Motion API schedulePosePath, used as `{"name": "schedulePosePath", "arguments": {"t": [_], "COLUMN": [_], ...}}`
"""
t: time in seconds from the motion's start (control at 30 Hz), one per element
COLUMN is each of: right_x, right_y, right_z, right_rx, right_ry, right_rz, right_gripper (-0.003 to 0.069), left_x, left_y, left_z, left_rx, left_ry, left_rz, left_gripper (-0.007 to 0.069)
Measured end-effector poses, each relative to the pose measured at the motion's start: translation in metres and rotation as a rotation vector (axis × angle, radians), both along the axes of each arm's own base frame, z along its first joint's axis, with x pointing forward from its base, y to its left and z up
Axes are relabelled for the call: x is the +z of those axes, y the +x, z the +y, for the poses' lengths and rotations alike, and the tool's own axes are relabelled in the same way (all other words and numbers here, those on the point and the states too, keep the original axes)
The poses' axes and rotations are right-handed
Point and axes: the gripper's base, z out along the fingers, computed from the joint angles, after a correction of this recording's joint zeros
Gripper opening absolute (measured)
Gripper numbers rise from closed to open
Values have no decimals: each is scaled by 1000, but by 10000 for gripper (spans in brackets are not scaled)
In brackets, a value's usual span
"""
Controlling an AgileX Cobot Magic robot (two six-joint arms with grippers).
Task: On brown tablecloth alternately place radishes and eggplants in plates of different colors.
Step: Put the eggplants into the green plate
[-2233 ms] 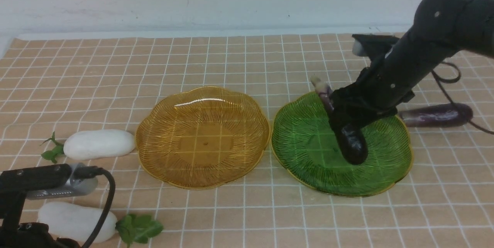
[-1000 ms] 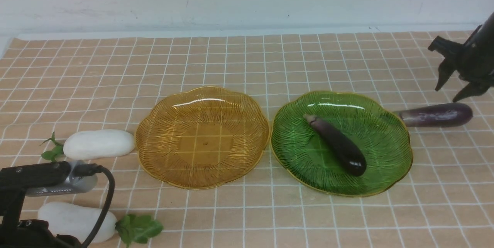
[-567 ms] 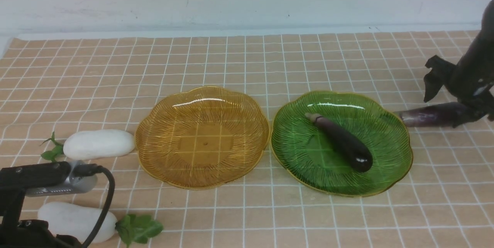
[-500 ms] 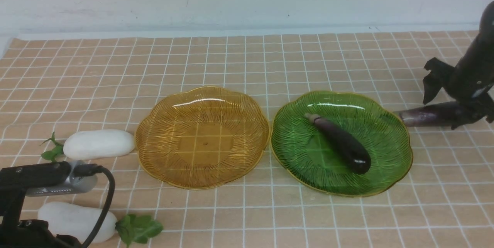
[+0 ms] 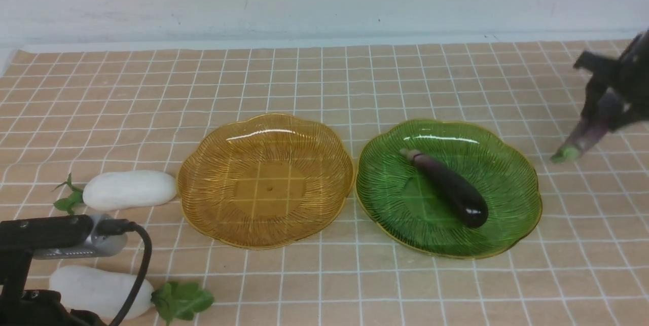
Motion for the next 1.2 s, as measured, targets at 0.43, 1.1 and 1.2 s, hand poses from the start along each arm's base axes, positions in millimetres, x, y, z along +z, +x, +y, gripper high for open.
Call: {"name": "schedulePosePath", "arguments": {"t": [0.43,1.1,1.2], "right_x": [-6,96,94], "right_y": [-49,-140,-140], "right_z": [174,183,179], "right_rx": [934,766,768], "right_ry": [-266,-171,-210], "right_rz": [59,-111,-103], "right_gripper": [335,447,403], "left_x": [0,-6,-5], "left_y": [1,17,25], "left_z": [1,40,40], "left_rx": [59,743,890], "left_ry": [-20,9,-125], "left_rz": [9,-83,-117], "left_gripper": [139,598,598]}}
